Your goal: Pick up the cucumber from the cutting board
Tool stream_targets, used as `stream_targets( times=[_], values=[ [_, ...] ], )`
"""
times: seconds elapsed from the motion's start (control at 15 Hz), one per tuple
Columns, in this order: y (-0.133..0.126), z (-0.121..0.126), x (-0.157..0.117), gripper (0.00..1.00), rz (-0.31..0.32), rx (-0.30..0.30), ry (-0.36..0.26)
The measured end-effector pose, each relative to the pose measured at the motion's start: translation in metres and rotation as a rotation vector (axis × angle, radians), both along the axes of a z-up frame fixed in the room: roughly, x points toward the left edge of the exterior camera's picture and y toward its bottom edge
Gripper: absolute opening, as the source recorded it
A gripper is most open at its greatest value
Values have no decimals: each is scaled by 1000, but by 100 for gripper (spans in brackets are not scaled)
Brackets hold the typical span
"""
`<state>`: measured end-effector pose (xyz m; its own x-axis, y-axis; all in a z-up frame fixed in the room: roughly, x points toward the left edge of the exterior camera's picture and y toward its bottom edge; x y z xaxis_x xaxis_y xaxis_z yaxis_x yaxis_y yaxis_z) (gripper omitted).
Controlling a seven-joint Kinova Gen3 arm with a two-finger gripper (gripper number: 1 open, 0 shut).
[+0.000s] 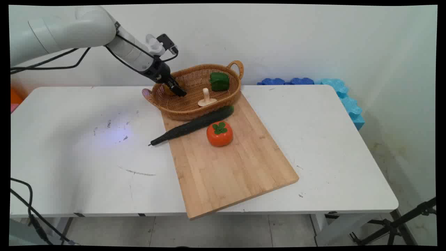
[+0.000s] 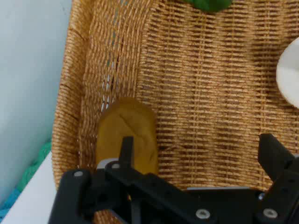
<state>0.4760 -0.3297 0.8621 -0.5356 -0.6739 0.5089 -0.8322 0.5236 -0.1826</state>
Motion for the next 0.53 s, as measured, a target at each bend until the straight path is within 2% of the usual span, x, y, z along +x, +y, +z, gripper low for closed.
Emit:
stream_targets(
  times=[0.53],
  values=[
    [6,15,3,100,-22,-20,2]
  ],
)
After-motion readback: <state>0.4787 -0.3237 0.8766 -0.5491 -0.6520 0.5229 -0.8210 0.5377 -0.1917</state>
